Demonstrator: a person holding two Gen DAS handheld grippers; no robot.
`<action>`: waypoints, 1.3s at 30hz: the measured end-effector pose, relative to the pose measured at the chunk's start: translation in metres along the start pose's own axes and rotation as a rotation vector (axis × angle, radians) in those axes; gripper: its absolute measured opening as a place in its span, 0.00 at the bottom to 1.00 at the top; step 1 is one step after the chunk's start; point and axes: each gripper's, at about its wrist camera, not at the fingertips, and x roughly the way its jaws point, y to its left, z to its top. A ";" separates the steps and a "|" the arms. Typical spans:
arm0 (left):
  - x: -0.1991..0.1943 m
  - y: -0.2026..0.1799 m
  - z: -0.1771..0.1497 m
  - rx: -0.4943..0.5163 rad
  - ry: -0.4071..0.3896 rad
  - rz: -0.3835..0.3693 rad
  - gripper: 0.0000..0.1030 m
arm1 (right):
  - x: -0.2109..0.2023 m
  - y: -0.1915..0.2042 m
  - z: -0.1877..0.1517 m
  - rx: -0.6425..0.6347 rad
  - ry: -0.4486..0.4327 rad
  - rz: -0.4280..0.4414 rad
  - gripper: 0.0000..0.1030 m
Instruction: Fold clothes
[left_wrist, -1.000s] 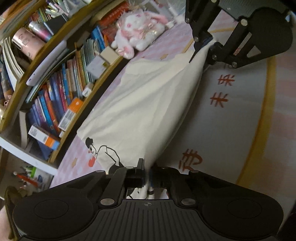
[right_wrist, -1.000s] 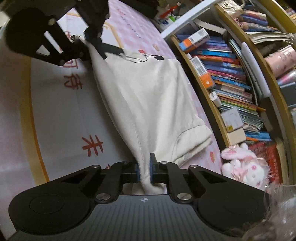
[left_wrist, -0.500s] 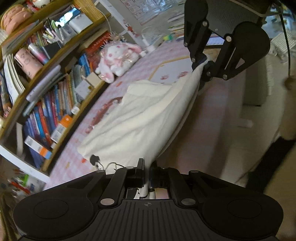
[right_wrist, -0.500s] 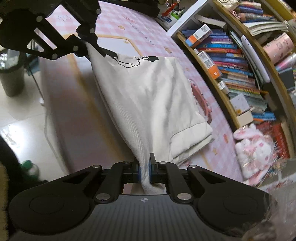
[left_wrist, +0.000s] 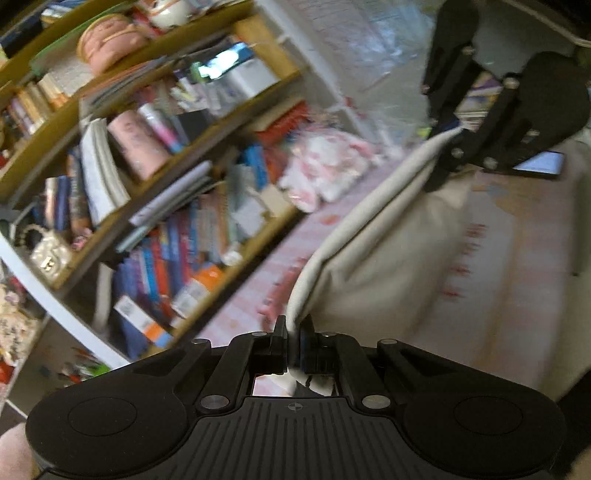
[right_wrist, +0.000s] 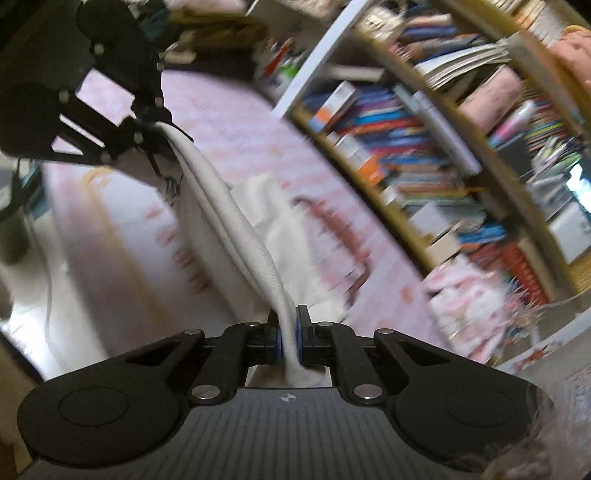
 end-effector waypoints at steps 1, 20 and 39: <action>0.010 0.006 0.004 -0.004 0.007 0.018 0.06 | 0.005 -0.007 0.004 -0.003 -0.012 -0.006 0.06; 0.181 0.027 -0.002 -0.062 0.298 -0.043 0.14 | 0.183 -0.107 0.006 0.135 0.075 0.217 0.07; 0.179 0.081 -0.028 -0.314 0.358 -0.045 0.81 | 0.225 -0.165 -0.051 0.612 0.057 0.201 0.44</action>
